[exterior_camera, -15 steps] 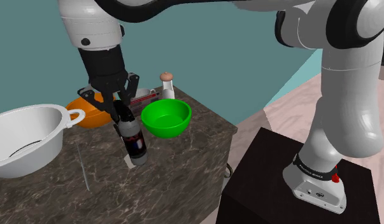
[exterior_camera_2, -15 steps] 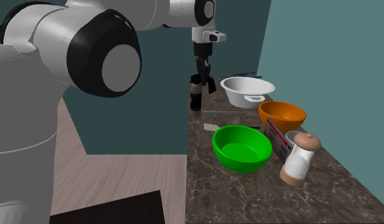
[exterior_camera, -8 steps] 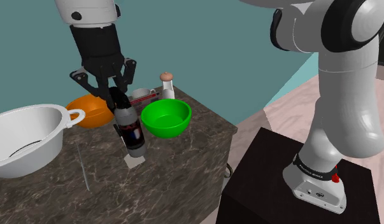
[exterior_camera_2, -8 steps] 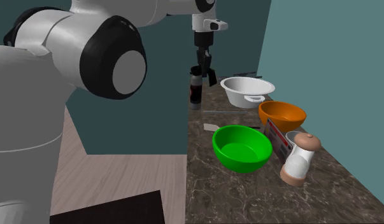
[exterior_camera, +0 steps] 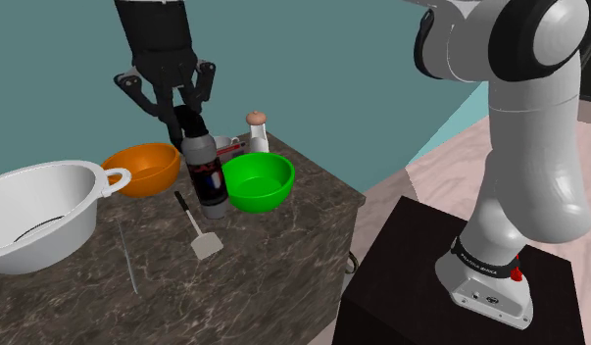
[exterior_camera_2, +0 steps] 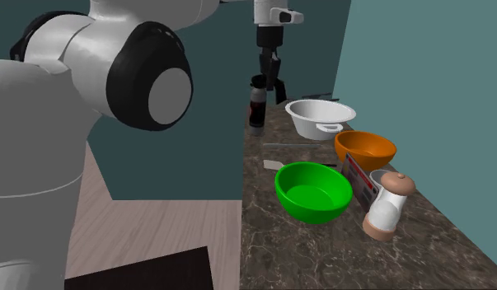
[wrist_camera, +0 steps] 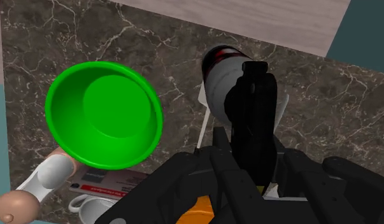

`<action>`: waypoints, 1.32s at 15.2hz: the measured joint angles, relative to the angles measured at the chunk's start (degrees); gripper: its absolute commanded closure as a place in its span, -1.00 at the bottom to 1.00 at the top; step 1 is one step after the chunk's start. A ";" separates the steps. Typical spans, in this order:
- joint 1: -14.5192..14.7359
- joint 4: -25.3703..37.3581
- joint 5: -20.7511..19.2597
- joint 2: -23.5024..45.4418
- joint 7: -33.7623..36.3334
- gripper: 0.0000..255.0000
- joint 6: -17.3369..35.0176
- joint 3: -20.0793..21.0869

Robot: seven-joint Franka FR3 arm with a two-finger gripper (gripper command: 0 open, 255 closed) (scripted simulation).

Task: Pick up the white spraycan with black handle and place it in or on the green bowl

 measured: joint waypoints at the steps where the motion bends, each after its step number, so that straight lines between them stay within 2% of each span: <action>1: -0.86 0.01 0.26 -0.37 -0.95 1.00 -0.29 -0.17; 2: -2.26 -0.85 0.83 -1.28 -2.19 1.00 -0.24 -0.33; 3: -2.71 1.10 0.59 -0.59 -3.46 1.00 -1.40 -0.70; 6: -6.74 -1.27 2.28 -3.38 -7.12 1.00 -1.50 -1.25; 10: -10.45 0.41 3.06 -4.10 -12.05 1.00 -3.61 -2.43; 17: -15.22 7.55 2.80 -2.03 -20.17 1.00 -8.38 -4.62; 20: -17.24 2.36 4.12 -4.44 -21.01 1.00 -5.52 -4.64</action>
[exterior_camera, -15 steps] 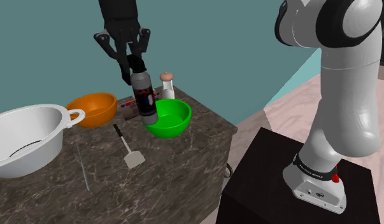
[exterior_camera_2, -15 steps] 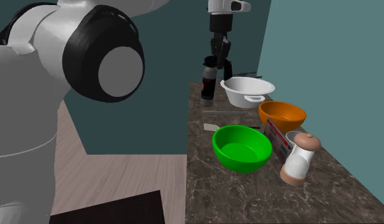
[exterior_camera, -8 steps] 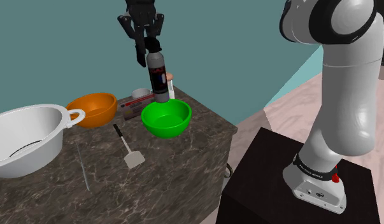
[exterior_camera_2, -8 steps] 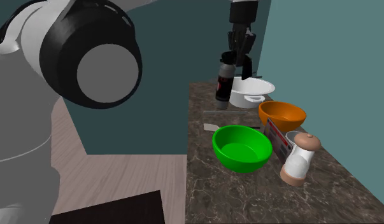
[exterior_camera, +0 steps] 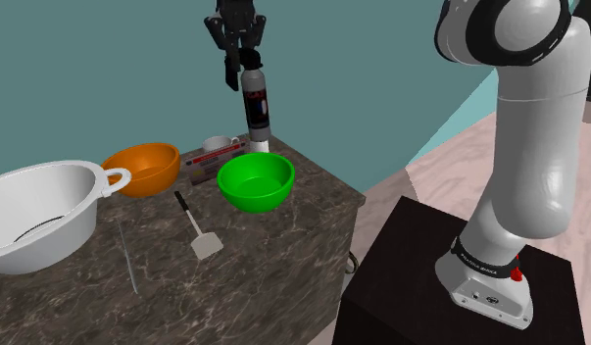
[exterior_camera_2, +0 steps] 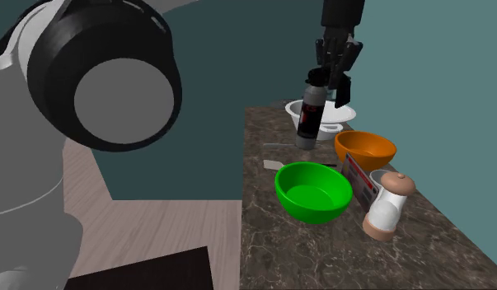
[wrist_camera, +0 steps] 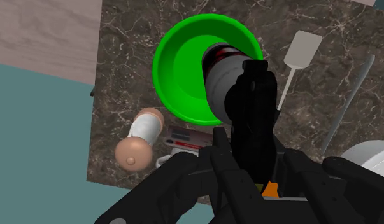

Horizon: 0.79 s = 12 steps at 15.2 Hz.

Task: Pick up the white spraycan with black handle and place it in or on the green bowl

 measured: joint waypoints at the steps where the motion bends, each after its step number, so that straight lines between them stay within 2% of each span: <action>1: -0.32 -1.52 0.28 -0.51 0.00 1.00 1.03 0.03; 4: -2.12 -8.69 1.87 -3.57 -0.40 1.00 5.31 0.02; 12: -4.17 -20.46 3.85 -7.43 -1.06 1.00 13.55 -0.22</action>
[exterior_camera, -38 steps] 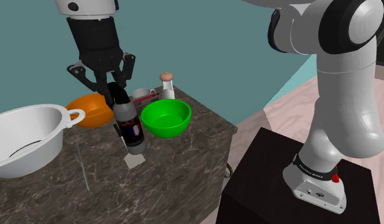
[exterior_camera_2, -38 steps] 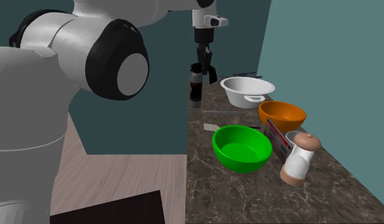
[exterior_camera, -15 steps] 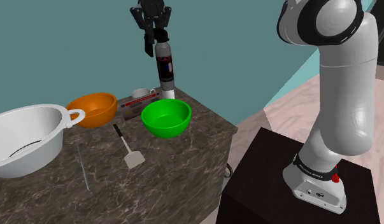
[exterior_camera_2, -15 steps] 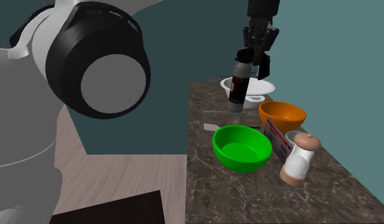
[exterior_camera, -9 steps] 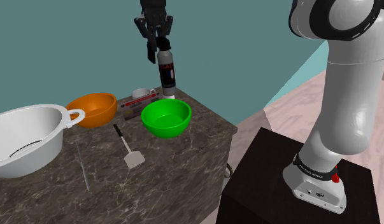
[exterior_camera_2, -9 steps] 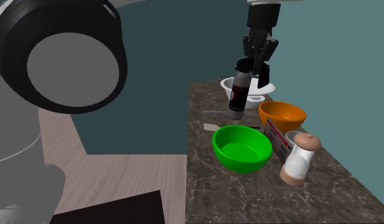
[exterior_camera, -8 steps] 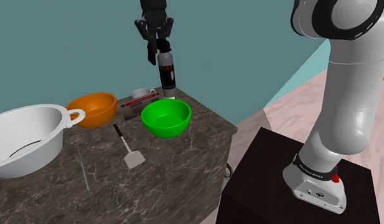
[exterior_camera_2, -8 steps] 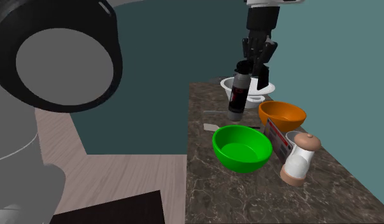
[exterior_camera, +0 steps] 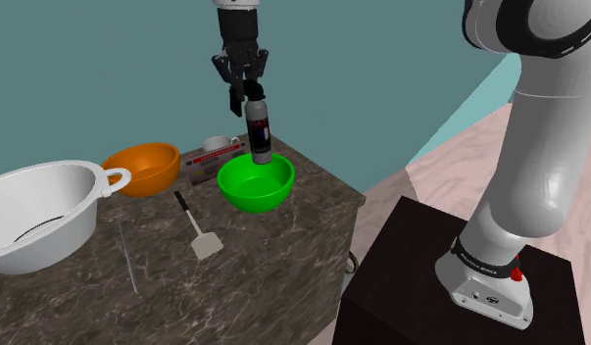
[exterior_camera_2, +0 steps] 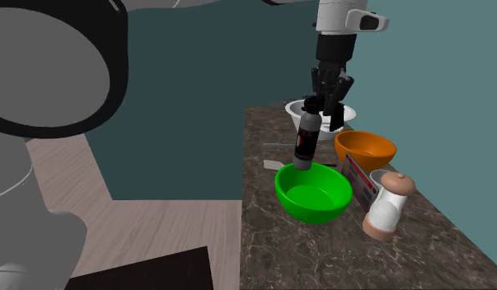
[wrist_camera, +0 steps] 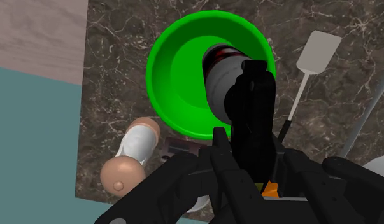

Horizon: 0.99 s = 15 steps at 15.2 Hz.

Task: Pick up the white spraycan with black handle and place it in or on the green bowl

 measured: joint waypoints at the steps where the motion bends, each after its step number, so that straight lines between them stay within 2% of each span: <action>1: -0.11 -0.93 0.08 -0.15 -0.06 1.00 0.81 -0.03; 11: -1.29 -11.58 1.19 -2.48 -0.65 1.00 9.37 -0.35; 15: -1.36 -12.63 1.28 -2.70 -0.67 1.00 10.23 -0.36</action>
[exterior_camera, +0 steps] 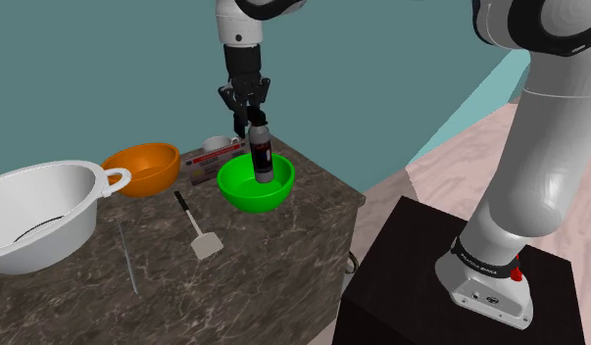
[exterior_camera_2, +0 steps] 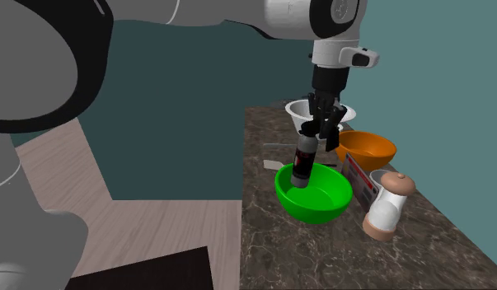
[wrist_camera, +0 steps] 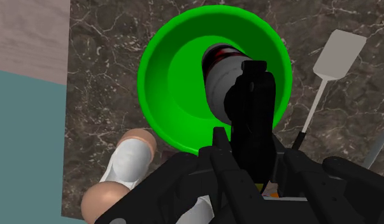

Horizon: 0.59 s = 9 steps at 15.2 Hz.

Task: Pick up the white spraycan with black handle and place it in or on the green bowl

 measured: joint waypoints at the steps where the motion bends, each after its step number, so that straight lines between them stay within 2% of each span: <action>1: 0.00 -0.03 0.00 -0.01 0.00 1.00 0.03 0.00; 3: 0.01 -0.04 0.00 0.00 0.01 1.00 0.05 0.00; 4: 0.01 -0.04 0.00 0.00 0.01 -1.00 0.05 0.00; 9: 0.01 -0.02 -0.01 -0.01 0.02 -1.00 0.05 0.01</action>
